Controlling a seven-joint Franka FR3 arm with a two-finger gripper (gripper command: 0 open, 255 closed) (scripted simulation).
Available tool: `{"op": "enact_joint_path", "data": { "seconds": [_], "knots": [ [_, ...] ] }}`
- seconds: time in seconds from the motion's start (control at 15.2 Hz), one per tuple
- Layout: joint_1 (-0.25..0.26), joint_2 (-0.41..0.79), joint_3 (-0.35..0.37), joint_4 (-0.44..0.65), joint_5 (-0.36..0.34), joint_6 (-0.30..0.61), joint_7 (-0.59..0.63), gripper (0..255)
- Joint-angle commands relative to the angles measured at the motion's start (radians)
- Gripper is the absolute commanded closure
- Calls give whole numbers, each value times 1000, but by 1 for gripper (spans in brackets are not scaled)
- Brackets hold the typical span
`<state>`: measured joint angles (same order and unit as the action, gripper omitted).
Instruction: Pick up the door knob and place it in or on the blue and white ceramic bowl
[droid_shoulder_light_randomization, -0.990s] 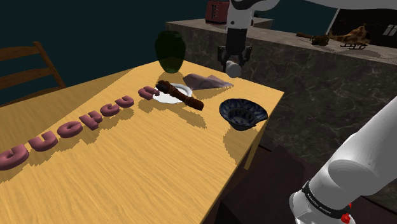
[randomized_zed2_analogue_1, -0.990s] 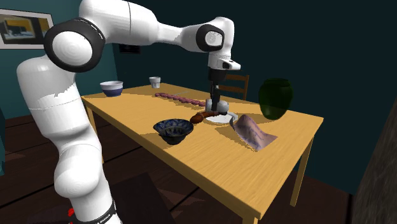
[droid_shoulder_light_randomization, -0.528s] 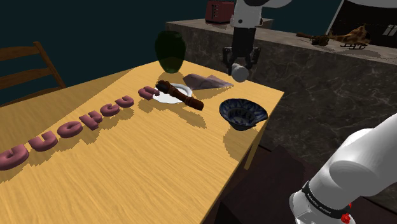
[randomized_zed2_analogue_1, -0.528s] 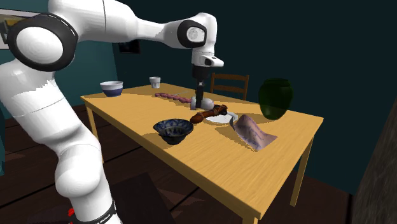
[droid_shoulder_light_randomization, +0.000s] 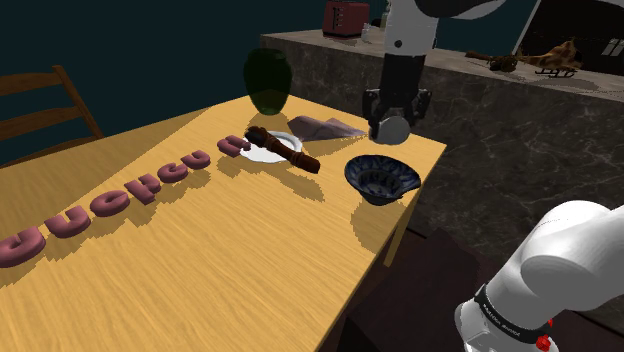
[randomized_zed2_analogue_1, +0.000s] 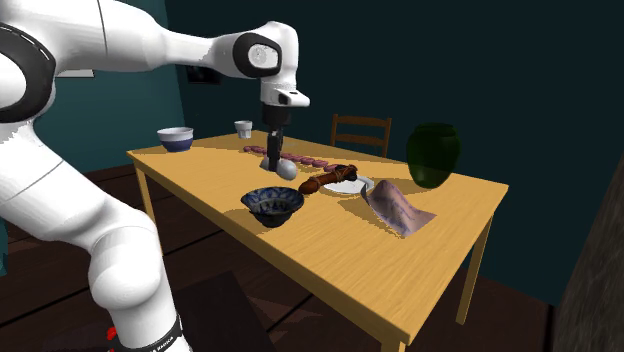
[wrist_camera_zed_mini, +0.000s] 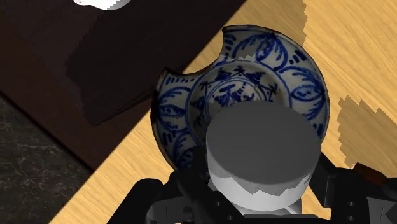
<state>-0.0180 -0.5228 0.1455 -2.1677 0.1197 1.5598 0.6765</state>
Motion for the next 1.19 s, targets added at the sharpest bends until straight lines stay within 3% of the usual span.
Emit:
{"op": "enact_joint_path", "data": {
  "seconds": [0.0,0.92,1.12],
  "knots": [
    [14,-68,15,-43,18,-22,24,255],
    [19,-82,30,-239,32,160,12,255],
    [19,-82,30,-240,32,160,12,255]
  ]
}}
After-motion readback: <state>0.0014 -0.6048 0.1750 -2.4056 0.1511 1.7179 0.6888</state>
